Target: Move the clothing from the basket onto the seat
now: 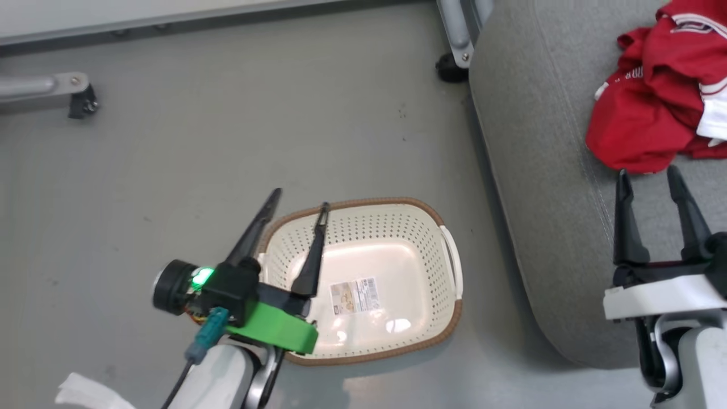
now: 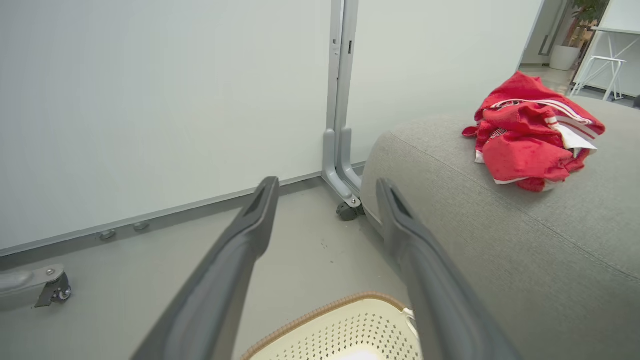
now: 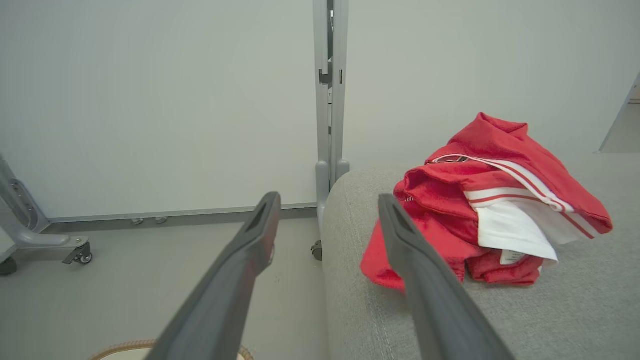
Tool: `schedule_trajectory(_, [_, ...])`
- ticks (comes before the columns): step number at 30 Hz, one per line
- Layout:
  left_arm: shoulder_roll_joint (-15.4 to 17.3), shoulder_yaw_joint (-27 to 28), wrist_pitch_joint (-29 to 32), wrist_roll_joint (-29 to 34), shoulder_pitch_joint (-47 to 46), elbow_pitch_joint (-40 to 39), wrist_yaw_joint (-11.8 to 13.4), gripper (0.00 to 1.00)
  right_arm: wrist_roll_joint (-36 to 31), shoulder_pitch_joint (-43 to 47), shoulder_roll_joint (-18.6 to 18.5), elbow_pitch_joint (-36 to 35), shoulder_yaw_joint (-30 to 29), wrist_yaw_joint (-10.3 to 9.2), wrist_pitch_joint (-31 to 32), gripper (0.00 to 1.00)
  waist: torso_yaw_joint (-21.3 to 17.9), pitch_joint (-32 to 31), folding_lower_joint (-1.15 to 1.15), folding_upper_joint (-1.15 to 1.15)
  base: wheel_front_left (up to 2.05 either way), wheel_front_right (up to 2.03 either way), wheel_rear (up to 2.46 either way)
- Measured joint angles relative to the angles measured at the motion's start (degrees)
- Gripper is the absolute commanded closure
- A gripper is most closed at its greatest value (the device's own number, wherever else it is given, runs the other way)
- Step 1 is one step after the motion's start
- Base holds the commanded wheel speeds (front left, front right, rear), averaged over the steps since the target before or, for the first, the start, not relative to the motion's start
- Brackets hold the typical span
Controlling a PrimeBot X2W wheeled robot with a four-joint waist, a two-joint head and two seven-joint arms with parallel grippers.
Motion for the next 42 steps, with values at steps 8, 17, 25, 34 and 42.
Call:
schedule_trajectory(8, [0.21,9.95,0.00,0.00,5.57,-1.59,1.52,0.00,-0.87,4.32,1.42,-3.65,2.94,0.00,2.43,0.00,4.17,-4.25,0.00,0.00,0.00,0.00,0.00])
schedule_trajectory(17, [-1.01,17.25,-0.01,0.94,12.28,-2.81,0.15,0.00,-1.66,8.76,2.59,-5.16,3.43,0.00,4.49,0.00,6.95,-9.03,0.00,0.00,0.00,0.00,0.00])
schedule_trajectory(25, [-2.21,18.81,0.00,2.78,17.32,-1.77,-2.03,0.00,-1.98,12.90,3.45,-5.28,4.37,0.00,5.78,0.00,7.25,-12.75,0.00,0.00,0.00,0.00,0.00])
schedule_trajectory(34, [-3.33,19.79,0.00,3.92,19.13,-0.42,-3.66,0.00,-2.00,15.78,4.13,-5.33,4.90,0.00,6.44,0.00,6.76,-14.99,0.00,0.00,0.00,0.00,0.00])
schedule_trajectory(42, [-3.79,20.52,0.00,5.14,19.47,1.23,-4.53,0.00,-2.07,16.86,4.38,-5.31,5.20,0.00,6.77,0.00,6.64,-15.75,0.00,0.00,0.00,0.00,0.00])
